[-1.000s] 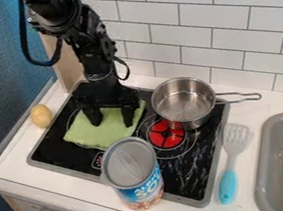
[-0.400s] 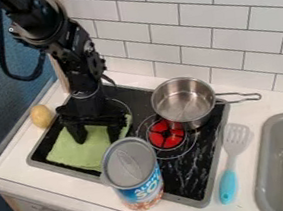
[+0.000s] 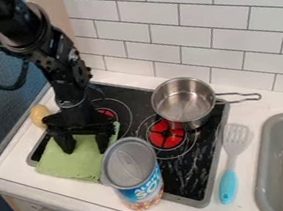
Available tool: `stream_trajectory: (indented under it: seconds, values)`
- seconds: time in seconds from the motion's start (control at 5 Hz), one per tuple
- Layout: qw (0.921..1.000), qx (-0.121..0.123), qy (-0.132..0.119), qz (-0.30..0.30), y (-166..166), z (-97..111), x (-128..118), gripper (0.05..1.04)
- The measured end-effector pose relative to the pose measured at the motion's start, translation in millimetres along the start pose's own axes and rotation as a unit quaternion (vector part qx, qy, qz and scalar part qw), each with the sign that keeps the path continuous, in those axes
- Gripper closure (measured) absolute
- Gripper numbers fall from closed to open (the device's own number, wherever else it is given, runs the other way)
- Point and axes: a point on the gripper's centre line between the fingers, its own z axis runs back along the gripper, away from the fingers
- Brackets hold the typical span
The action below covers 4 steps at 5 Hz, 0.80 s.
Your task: Move the green cloth to the bottom side of the left burner
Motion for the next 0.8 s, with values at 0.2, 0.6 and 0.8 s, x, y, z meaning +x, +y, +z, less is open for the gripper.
stream_trajectory:
  seconds: [0.2, 0.6, 0.8]
  values:
    - [1.0, 0.001, 0.002, 0.006, 6, -1, -3, 0.083]
    - [0.9999, -0.013, -0.005, 0.004, 15, -1, -19, 0.083]
    - [0.9997, -0.021, -0.004, -0.008, 16, 0, -29, 0.083]
